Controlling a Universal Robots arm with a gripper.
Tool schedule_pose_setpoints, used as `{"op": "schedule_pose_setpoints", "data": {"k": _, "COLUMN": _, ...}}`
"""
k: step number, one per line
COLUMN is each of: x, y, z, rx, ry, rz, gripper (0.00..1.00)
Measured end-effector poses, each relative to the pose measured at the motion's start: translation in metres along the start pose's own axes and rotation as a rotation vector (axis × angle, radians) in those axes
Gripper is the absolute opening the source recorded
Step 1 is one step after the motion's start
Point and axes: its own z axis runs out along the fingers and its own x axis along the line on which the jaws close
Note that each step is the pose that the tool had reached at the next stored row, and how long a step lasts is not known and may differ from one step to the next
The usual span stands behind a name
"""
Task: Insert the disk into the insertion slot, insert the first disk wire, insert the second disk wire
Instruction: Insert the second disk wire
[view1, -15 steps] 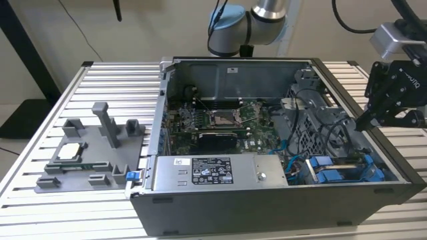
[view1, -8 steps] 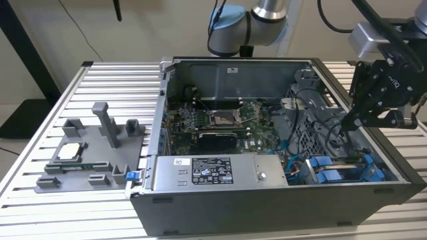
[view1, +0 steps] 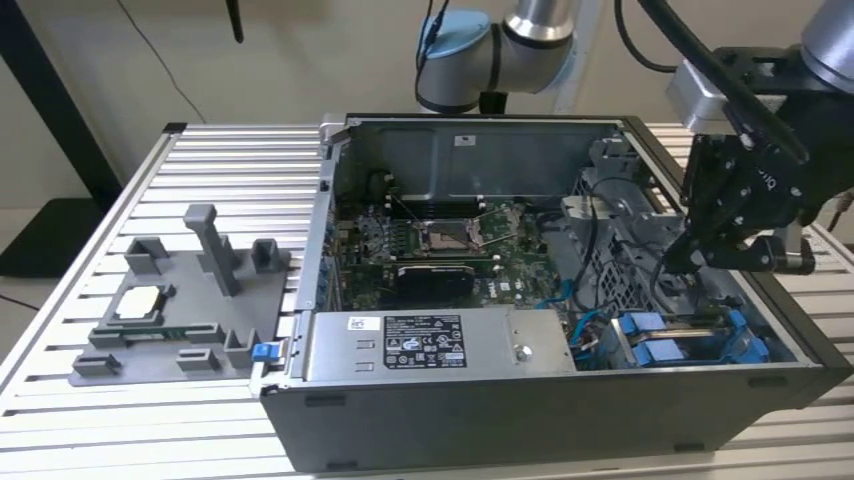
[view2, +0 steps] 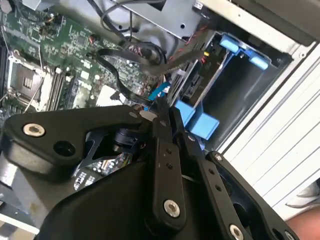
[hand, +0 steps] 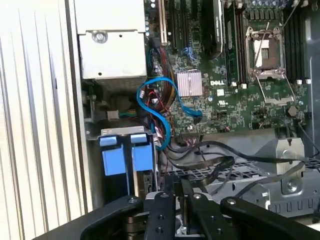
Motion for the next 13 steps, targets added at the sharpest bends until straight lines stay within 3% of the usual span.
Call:
{"op": "schedule_pose_setpoints", "data": {"k": 6, "x": 0.0012, "y": 0.0007, "z": 0.0002, "rx": 0.0027, "ry": 0.001, "rz": -0.002, "gripper": 0.0}}
{"op": "schedule_pose_setpoints", "data": {"k": 11, "x": 0.0021, "y": 0.0071, "z": 0.0018, "rx": 0.0291, "ry": 0.0115, "rz": -0.01, "gripper": 0.0}}
{"op": "schedule_pose_setpoints", "data": {"k": 13, "x": 0.0023, "y": 0.0089, "z": 0.0023, "rx": 0.0459, "ry": 0.0148, "rz": -0.014, "gripper": 0.0}}
